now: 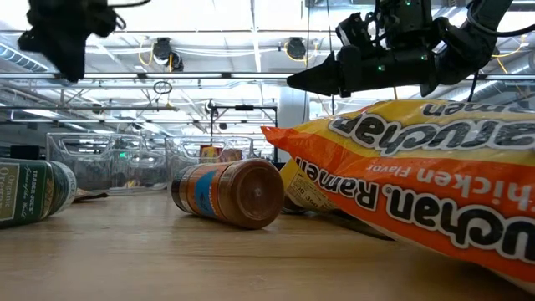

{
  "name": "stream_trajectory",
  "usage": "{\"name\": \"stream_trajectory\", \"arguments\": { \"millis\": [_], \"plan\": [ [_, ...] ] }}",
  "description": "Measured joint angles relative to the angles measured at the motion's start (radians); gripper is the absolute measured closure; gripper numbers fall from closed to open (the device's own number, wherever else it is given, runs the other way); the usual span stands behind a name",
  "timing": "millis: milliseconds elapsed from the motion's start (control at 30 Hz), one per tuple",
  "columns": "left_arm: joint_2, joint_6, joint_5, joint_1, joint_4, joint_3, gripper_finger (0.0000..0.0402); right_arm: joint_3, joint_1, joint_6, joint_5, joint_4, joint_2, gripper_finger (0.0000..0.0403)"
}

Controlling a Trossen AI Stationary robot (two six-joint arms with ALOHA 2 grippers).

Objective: Pick & Place Food Item
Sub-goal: Put the blue baby spoon into the left transparent bin

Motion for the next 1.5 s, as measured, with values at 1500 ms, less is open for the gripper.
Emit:
{"name": "stream_trajectory", "arguments": {
  "millis": [1500],
  "plan": [
    [0.346, -0.565, 0.073, -0.416, 0.467, -0.278, 0.0298, 0.000, 0.000, 0.016, 0.000, -0.006, 0.000, 0.0152]
  ]
}}
